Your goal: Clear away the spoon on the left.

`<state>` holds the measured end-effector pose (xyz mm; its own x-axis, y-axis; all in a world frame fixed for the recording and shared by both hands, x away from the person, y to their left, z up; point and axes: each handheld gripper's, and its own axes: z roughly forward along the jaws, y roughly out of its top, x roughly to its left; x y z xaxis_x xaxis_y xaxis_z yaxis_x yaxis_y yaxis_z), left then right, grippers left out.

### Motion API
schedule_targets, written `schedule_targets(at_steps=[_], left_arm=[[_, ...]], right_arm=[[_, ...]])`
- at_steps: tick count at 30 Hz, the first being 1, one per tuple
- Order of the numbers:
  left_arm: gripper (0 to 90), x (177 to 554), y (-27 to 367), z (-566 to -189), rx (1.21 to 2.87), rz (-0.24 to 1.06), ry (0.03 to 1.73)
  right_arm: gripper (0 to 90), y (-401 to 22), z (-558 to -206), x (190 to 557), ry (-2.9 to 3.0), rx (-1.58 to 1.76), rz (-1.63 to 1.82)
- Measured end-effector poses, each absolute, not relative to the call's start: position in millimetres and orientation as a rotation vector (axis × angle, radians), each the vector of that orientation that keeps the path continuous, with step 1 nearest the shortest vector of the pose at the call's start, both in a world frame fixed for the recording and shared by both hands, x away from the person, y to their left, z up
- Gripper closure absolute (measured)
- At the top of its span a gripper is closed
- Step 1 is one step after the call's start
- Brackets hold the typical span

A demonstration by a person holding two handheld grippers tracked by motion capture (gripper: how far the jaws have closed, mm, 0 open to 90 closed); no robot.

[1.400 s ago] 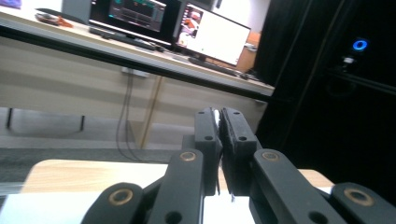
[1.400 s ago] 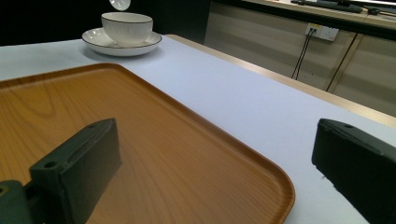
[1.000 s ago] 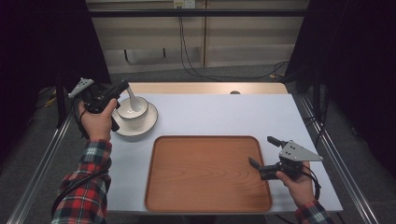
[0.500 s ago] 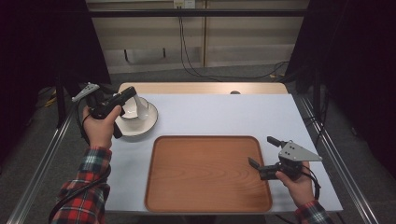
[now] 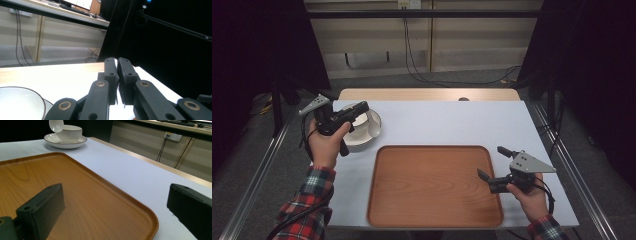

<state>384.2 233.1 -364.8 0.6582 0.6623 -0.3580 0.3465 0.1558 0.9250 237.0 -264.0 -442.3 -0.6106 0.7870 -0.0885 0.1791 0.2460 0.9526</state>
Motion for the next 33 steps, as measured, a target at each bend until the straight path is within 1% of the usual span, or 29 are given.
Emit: schedule_targets(at_steps=[1,5,14,33], left_arm=[[85.8,383.4,232.5,-365.3,1.459,0.285,0.9],[85.8,378.3,227.1,-367.8,1.473,0.245,0.876],[85.8,369.7,220.9,-372.2,1.494,0.208,0.852],[85.8,351.6,203.7,-381.0,1.495,0.128,0.805]], right_arm=[[1.0,-264.0,-442.3,237.0,1.952,0.878,1.38],[1.0,-264.3,-442.5,237.1,1.953,0.875,1.375],[1.0,-263.3,-443.0,237.1,1.954,0.881,1.374],[0.9,-264.4,-442.8,237.1,1.943,0.892,1.381]])
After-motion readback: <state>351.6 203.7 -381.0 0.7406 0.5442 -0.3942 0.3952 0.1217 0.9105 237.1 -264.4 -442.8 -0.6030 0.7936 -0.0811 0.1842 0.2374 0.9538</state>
